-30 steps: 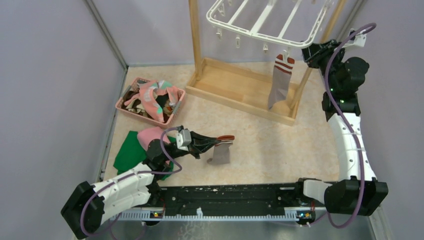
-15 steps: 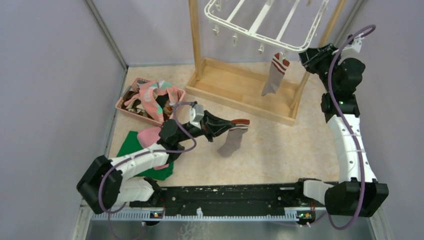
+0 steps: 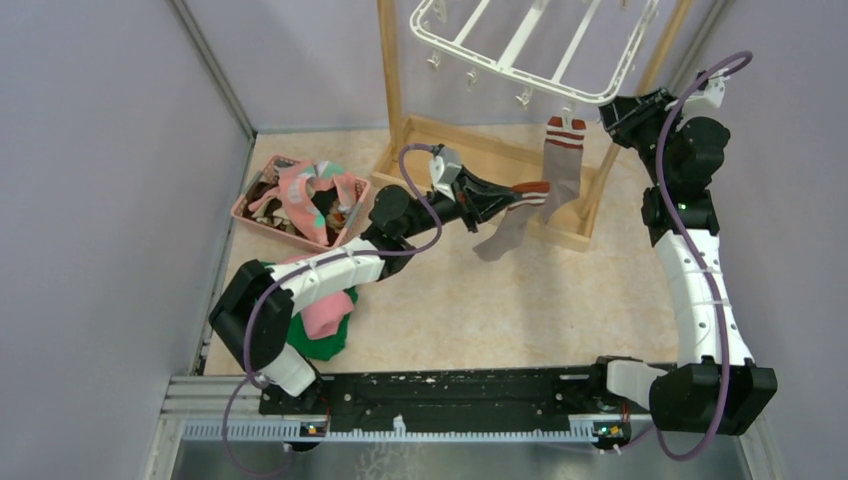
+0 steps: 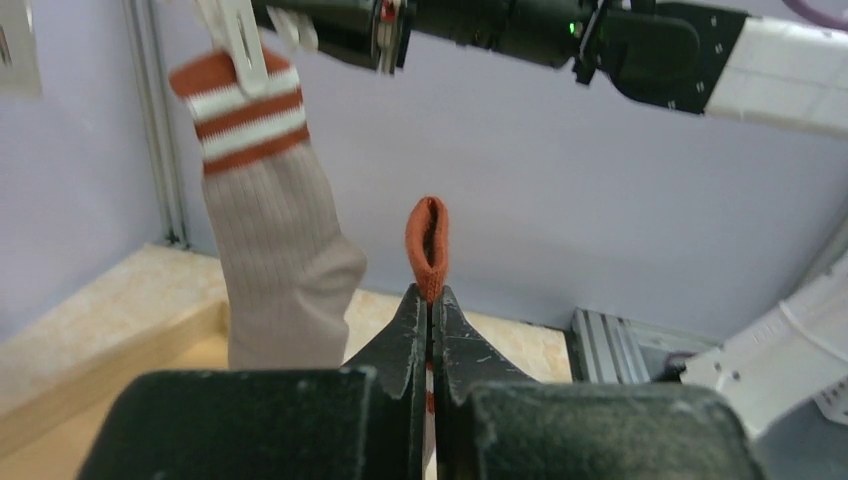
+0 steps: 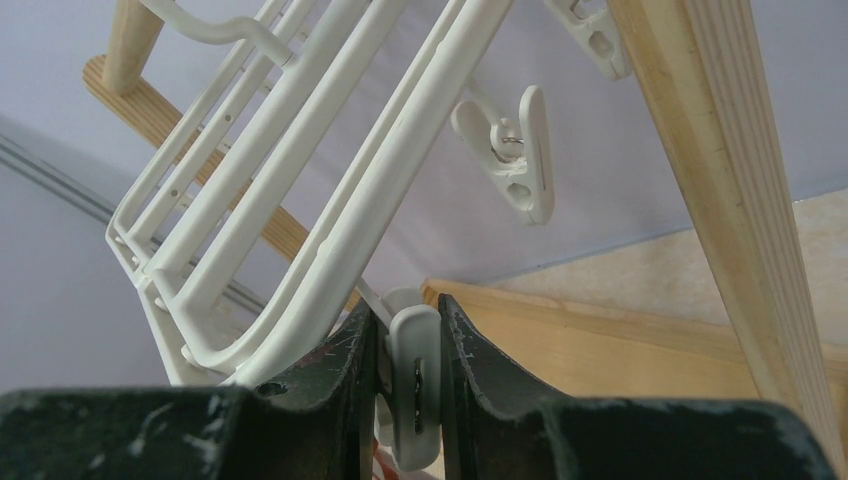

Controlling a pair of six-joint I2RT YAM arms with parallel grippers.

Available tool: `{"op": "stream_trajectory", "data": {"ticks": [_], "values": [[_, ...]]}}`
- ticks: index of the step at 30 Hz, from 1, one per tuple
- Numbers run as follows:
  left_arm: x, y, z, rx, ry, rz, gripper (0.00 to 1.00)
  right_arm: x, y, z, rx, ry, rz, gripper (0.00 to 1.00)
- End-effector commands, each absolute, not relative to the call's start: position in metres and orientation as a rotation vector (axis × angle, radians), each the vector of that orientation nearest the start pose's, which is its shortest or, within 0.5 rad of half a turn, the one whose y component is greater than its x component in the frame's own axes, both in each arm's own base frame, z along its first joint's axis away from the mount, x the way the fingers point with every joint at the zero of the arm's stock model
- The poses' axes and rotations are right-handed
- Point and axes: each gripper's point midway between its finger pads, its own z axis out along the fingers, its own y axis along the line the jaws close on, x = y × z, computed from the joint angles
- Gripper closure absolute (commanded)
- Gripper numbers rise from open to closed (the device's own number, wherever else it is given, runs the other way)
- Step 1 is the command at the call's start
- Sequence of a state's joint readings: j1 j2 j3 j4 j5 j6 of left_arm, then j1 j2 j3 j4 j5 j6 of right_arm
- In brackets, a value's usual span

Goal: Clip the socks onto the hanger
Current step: Open the clamp at the hanger.

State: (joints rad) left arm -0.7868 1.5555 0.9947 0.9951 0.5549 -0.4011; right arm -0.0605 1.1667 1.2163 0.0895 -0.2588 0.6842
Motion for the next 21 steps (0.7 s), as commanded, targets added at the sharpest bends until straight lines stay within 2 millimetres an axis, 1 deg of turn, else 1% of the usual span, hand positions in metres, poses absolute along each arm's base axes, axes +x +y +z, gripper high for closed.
{"op": "stream_trajectory", "data": {"ticks": [1,5,6,11,12,13,16,21], "values": [[0.274,-0.427,0.385,0.721,1.041,-1.229,1.00,0.397,0.049,0.446,0.298,1.379,0.700,1.00],[0.288,-0.448,0.388,0.710,1.063,-1.210,1.00,0.399,0.048,0.444,0.298,1.383,0.693,1.00],[0.291,-0.454,0.385,0.712,1.076,-1.213,1.00,0.399,0.048,0.445,0.297,1.382,0.692,1.00],[0.301,-0.476,0.394,0.703,1.090,-1.220,1.00,0.401,0.048,0.443,0.294,1.385,0.691,1.00],[0.304,-0.479,0.400,0.692,1.090,-1.213,1.00,0.401,0.048,0.443,0.293,1.385,0.691,1.00],[0.309,-0.483,0.398,0.679,1.109,-1.200,1.00,0.401,0.048,0.443,0.293,1.386,0.689,1.00],[0.321,-0.488,0.402,0.644,1.127,-1.166,1.00,0.402,0.047,0.443,0.293,1.386,0.685,1.00],[0.334,-0.499,0.408,0.622,1.124,-1.120,1.00,0.402,0.048,0.443,0.290,1.389,0.687,1.00]]}}
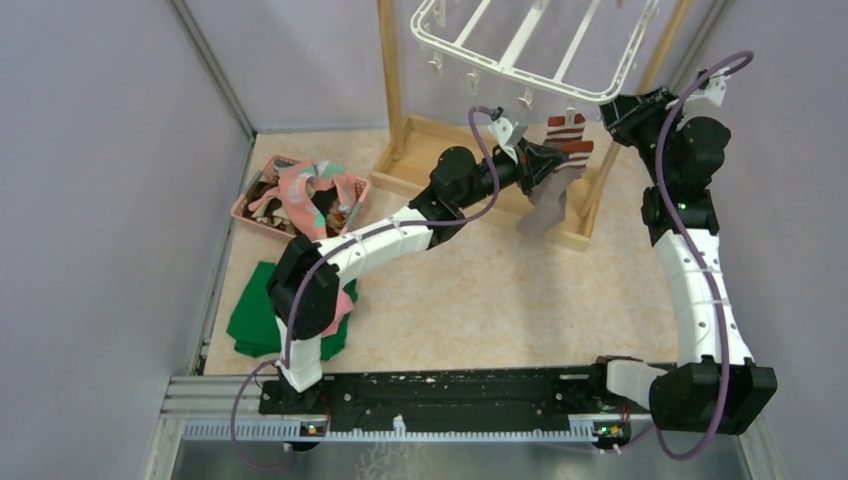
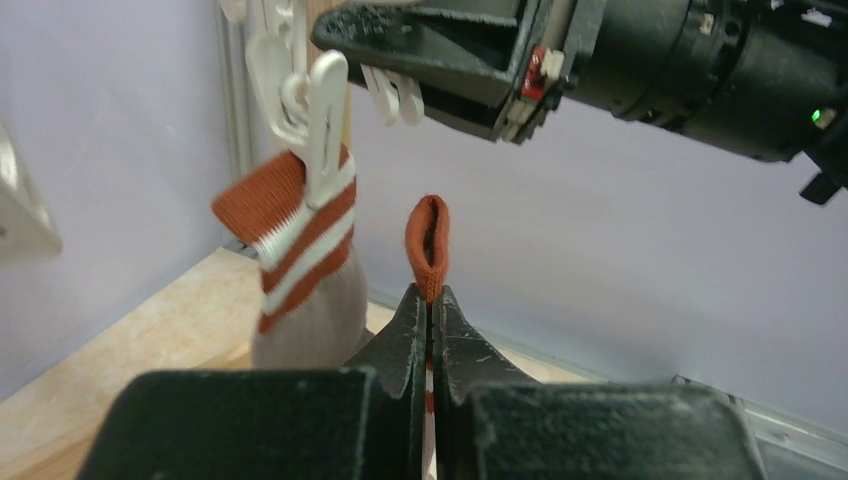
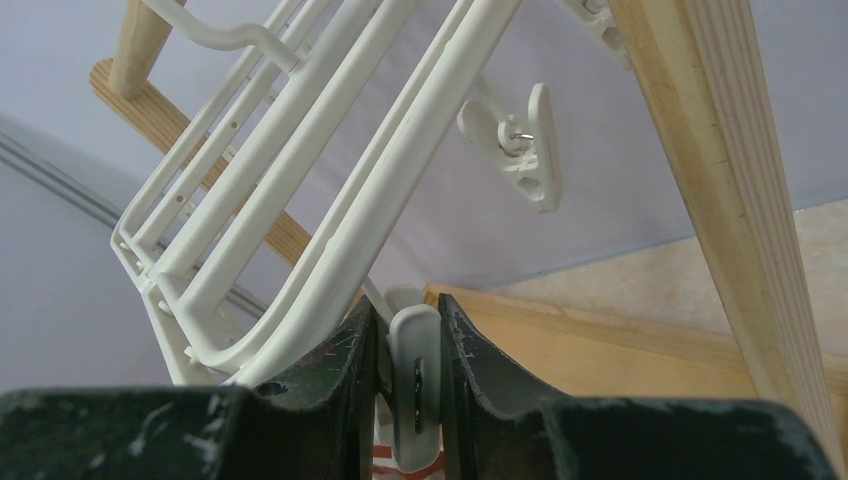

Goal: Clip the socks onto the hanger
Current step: Open the clamp at the hanger.

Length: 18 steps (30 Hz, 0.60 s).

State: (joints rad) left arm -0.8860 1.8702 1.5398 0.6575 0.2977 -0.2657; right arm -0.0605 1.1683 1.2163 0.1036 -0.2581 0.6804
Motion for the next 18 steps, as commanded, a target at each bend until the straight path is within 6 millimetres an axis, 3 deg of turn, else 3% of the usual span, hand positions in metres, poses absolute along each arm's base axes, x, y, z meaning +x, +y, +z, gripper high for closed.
{"op": "stream_trajectory", "data": {"ticks": [1,18], "values": [[0.336,-0.501,0.409,0.621,1.124,-1.114,1.00,0.402,0.048,0.443,0.289,1.389,0.689,1.00],[0.348,-0.519,0.422,0.604,1.096,-1.049,1.00,0.405,0.048,0.440,0.288,1.395,0.688,1.00]]}}
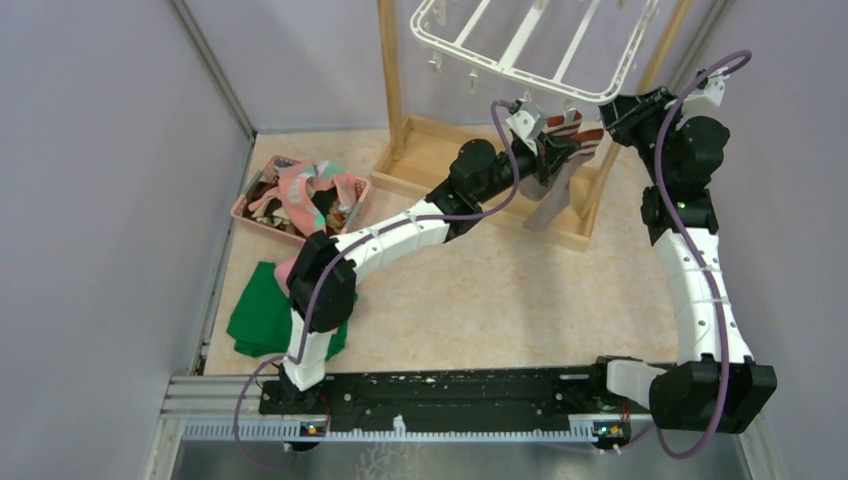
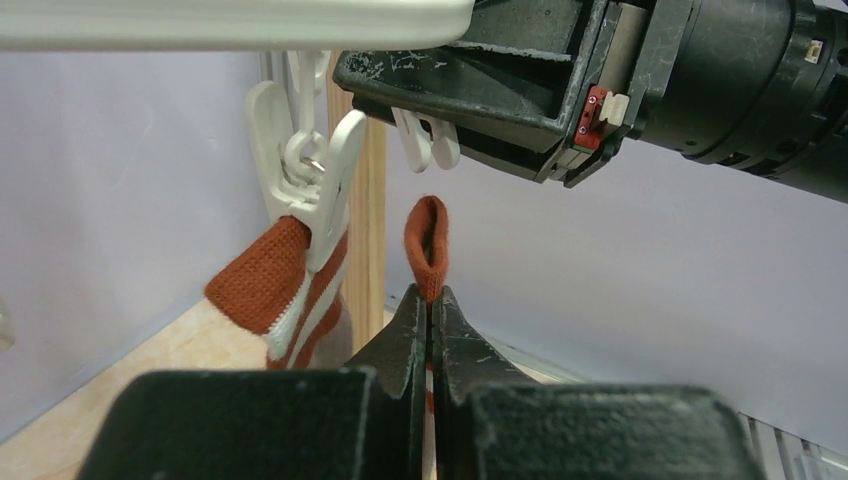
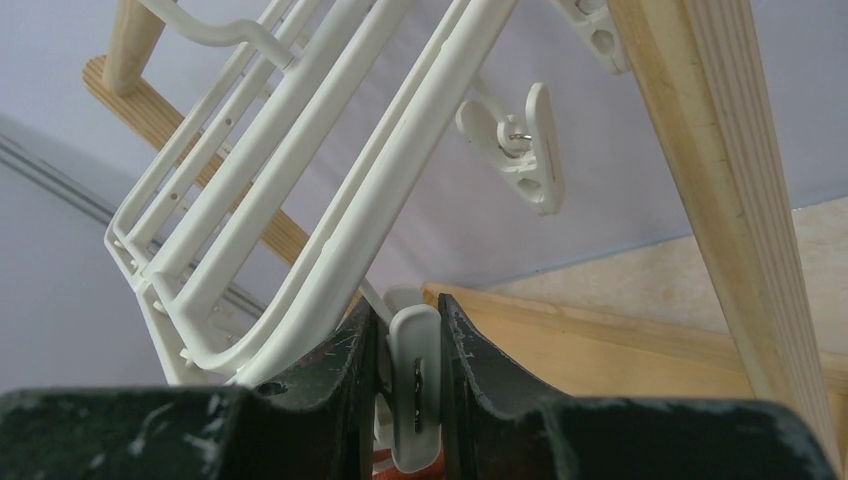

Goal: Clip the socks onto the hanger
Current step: Open the clamp at the hanger, then clamp the sock onto the hanger.

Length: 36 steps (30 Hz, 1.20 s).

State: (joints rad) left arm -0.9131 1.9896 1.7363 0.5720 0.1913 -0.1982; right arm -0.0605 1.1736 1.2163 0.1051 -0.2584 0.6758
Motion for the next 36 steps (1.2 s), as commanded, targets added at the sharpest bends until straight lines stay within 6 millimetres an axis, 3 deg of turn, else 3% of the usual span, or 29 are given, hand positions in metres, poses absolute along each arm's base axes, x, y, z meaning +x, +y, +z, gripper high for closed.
{"op": "stream_trajectory", "data": {"ticks": [1,18,36], "values": [[0.349,-0.520,0.422,0.602,1.097,-1.041,1.00,0.405,0.049,0.440,0.288,1.396,0.689,1.00],[0.352,-0.533,0.432,0.586,1.101,-0.978,1.00,0.406,0.049,0.439,0.286,1.401,0.692,1.00],[0.373,-0.529,0.419,0.619,1.031,-0.758,1.00,0.408,0.050,0.437,0.273,1.406,0.693,1.00]]}}
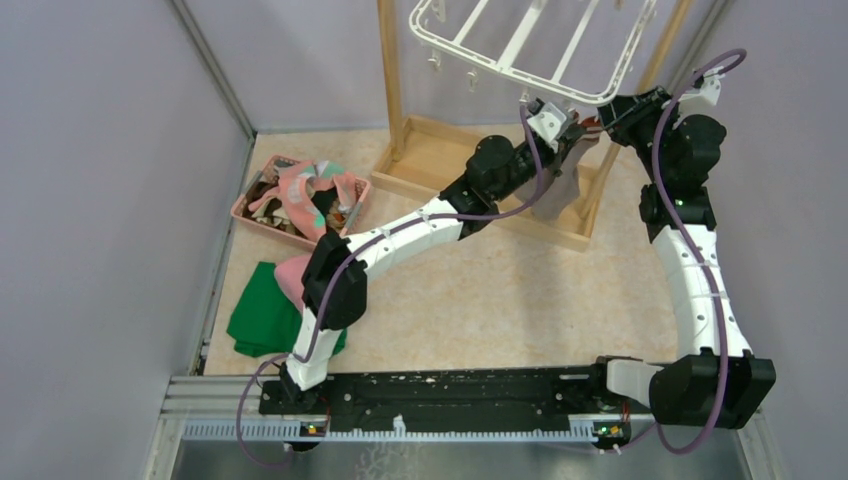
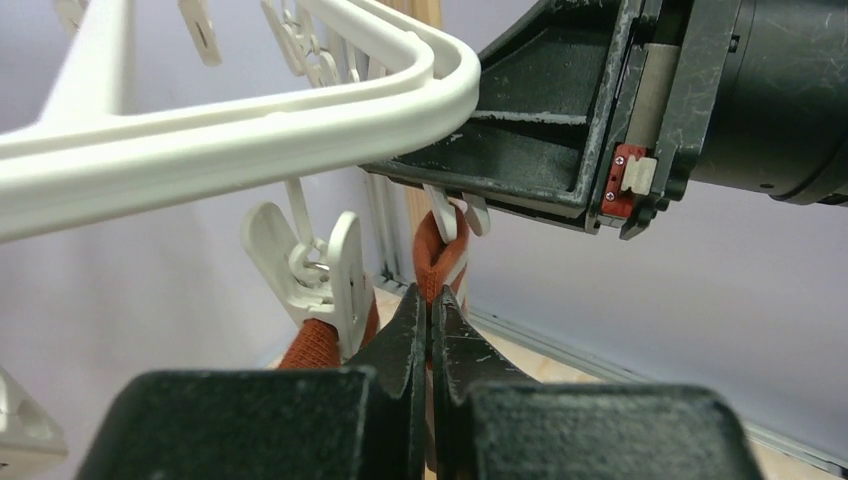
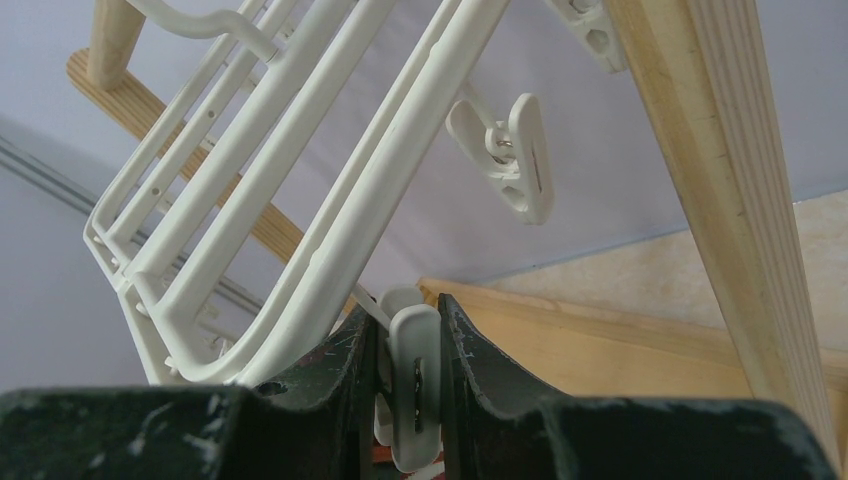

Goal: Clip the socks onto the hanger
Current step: Clamp the sock onto the hanger.

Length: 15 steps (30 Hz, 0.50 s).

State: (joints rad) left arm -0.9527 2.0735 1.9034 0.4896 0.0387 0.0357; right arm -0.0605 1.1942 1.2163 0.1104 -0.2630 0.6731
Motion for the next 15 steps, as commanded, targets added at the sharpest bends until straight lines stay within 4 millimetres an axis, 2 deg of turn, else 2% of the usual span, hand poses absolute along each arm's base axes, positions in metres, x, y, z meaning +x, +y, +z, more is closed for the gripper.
{"op": "stream_trajectory", "data": {"ticks": [1,5,9,15], "values": [[0.373,-0.530,0.419,0.622,1.027,-0.754,1.00,0.408,0.051,0.437,0.271,1.407,0.693,1.00],[0.370,-0.535,0.419,0.646,1.022,-0.736,1.00,0.408,0.051,0.439,0.271,1.402,0.694,1.00],[0.372,-0.541,0.409,0.647,1.053,-0.710,1.00,0.407,0.051,0.440,0.271,1.399,0.698,1.00],[0.373,-0.546,0.412,0.644,1.060,-0.714,1.00,0.407,0.052,0.438,0.269,1.404,0.703,1.00]]}}
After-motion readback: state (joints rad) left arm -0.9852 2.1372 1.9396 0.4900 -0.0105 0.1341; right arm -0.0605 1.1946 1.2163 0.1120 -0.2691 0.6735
